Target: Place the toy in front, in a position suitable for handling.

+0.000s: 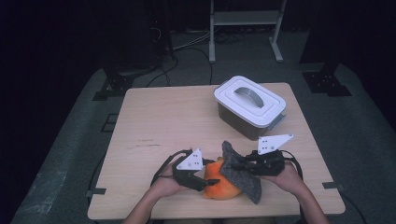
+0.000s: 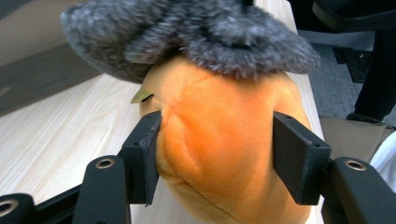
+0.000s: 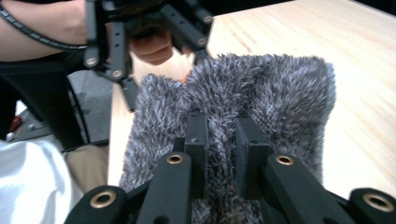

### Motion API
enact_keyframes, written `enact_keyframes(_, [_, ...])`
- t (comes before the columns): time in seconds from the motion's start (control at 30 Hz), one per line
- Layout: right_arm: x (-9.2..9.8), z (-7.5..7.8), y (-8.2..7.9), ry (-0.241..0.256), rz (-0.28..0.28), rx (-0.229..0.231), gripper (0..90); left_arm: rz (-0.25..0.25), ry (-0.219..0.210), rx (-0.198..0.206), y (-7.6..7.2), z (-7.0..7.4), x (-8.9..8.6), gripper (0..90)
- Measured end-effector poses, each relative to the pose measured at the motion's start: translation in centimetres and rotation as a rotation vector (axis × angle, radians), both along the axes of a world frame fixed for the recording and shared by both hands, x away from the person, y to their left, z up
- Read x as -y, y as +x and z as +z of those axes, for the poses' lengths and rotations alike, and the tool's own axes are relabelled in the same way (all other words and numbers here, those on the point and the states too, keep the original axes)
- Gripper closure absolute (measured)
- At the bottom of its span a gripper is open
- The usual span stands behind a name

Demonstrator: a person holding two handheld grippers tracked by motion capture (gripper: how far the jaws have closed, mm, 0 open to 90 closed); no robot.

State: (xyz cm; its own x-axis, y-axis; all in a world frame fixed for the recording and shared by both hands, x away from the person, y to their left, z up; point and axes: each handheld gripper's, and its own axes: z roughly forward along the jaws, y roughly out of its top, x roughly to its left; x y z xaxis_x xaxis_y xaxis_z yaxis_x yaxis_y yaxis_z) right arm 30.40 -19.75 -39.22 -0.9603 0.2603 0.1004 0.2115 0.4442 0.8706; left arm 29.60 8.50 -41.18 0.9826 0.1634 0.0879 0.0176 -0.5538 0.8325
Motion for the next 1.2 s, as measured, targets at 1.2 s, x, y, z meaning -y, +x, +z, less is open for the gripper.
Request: enact_keyframes(1.2, [-0.1,-1.3,0.6,-0.063,-0.051,0.006,76.5,0.081,-0.035,-0.105,1.7,-0.3,-1.8,19.2])
